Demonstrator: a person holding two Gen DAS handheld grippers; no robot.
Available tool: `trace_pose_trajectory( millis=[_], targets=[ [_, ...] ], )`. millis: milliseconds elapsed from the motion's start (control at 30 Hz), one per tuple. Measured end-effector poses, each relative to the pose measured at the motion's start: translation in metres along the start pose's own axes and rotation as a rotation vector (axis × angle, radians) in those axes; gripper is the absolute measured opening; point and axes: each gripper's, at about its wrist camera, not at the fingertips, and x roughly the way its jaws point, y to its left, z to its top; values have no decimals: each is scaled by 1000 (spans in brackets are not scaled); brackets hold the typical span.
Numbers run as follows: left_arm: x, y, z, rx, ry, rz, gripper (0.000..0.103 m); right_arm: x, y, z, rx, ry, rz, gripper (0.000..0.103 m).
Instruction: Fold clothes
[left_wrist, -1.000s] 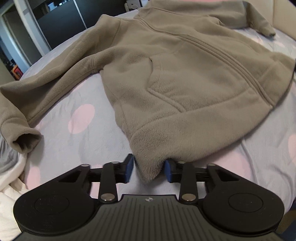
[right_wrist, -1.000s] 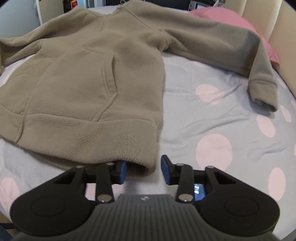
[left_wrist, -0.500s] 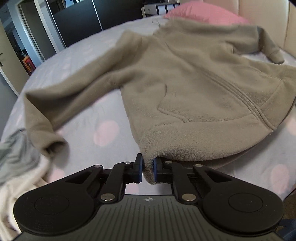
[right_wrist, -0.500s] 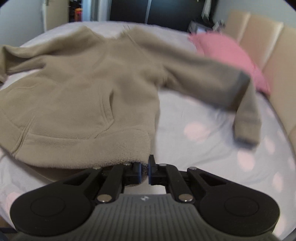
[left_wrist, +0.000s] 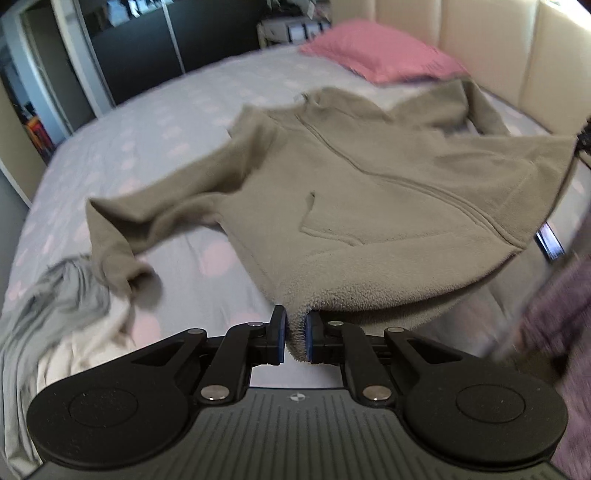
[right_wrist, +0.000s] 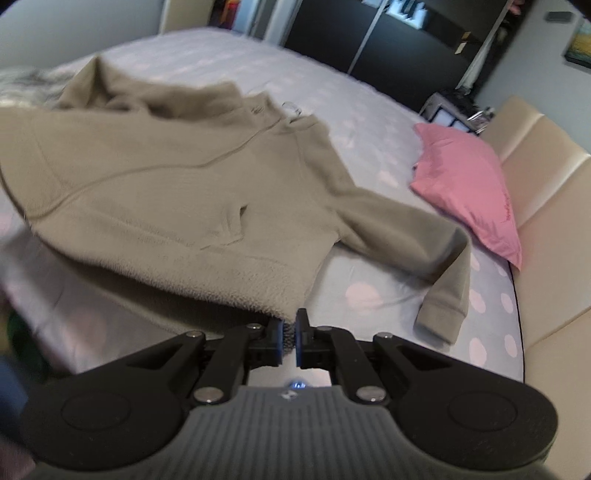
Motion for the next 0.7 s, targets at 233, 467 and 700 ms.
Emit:
trace_pose_trajectory(
  millis=[233,467,700],
  targets=[
    [26,-22,-38,127,207,20,0,20,33,-22,-102,159,70,6],
    [69,2,-70,57,296,-11,0,83,59,-56,-146,310,109,7],
    [79,-8,-65,-2,268,-89,4,104,53,-73,-116,399,171,11]
  ],
)
